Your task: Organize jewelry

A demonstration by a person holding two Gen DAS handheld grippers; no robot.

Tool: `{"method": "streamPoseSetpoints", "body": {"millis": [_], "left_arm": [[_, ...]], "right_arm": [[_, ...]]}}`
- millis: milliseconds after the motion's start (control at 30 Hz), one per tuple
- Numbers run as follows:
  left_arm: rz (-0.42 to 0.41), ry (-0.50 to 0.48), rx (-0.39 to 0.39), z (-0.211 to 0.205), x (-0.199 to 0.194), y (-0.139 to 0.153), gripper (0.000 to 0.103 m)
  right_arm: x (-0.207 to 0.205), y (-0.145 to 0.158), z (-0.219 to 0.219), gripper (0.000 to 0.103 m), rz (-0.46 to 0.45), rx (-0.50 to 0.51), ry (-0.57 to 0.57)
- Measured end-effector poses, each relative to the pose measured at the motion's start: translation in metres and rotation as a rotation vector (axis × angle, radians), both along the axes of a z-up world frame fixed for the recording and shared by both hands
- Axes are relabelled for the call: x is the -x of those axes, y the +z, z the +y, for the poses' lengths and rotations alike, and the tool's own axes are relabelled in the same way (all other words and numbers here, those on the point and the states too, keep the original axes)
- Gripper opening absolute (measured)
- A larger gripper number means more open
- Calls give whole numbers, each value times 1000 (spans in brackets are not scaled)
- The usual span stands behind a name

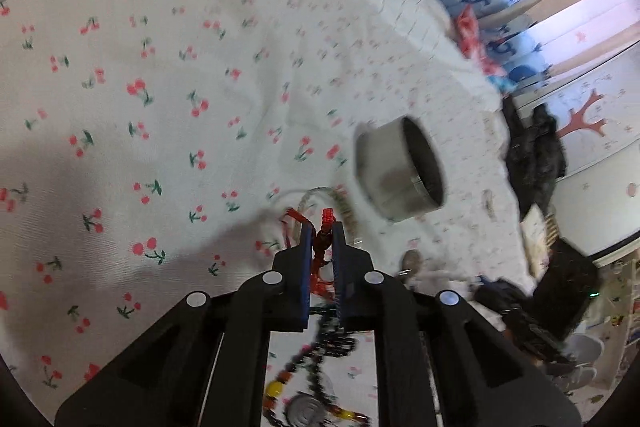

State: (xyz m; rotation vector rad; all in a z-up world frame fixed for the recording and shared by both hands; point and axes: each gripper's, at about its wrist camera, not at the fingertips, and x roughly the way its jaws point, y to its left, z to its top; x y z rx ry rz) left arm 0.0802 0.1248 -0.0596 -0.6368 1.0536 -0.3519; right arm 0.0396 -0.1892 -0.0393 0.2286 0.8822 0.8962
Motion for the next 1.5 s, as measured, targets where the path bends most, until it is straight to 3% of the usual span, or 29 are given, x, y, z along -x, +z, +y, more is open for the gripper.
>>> {"method": "streamPoseSetpoints", "body": {"millis": [67,100,133,200,267,333,367,400,600,667,767,833,1100,1200,1300,1433,1500], "left_arm": [[-30,-18,12,1,2,12,9],[-38,-32,-57,-2,3,17,9],[-37,-27,-76,-2,3,17,9],[-26,-31,-8,1,2,13,9],[-26,-69,-64,-7,2,18,9],[-31,-123,-39,-16,3,18,9],[-24,-146,-76,-22,3,18,9],[-24,-151,-142,-28,3,17,9],[8,-125,-168,-19,2,8,9],[-8,-182,-143,-22,5,10,9],[1,-358,-267,-53,18,7,12],[6,-408,-265,-66,21,3,12],[10,-292,-266,-38,13,7,12],[6,-342,-287,-45,15,6,12],[27,-362,-328,-54,15,0,22],[47,-329,-340,-55,9,-5,44],[58,-306,-334,-54,6,-8,44]], "right_arm": [[0,0,0,8,0,-2,-1],[0,-1,0,8,0,-3,-1],[0,-1,0,8,-1,-3,1],[0,0,1,8,-2,-5,2],[0,0,1,8,-4,-3,3],[0,0,1,8,-3,-3,4],[0,0,1,8,-3,-3,5],[0,0,2,8,-3,-2,6],[1,1,3,8,-9,4,13],[0,0,3,8,-7,2,11],[0,0,3,8,-5,5,13],[0,-1,4,8,-4,8,14],[0,-1,3,8,-3,5,13],[0,-1,2,9,0,1,16],[-1,-1,1,9,2,-1,13],[0,4,-5,9,-11,-28,-4],[0,7,-5,9,-17,-28,0]]}}
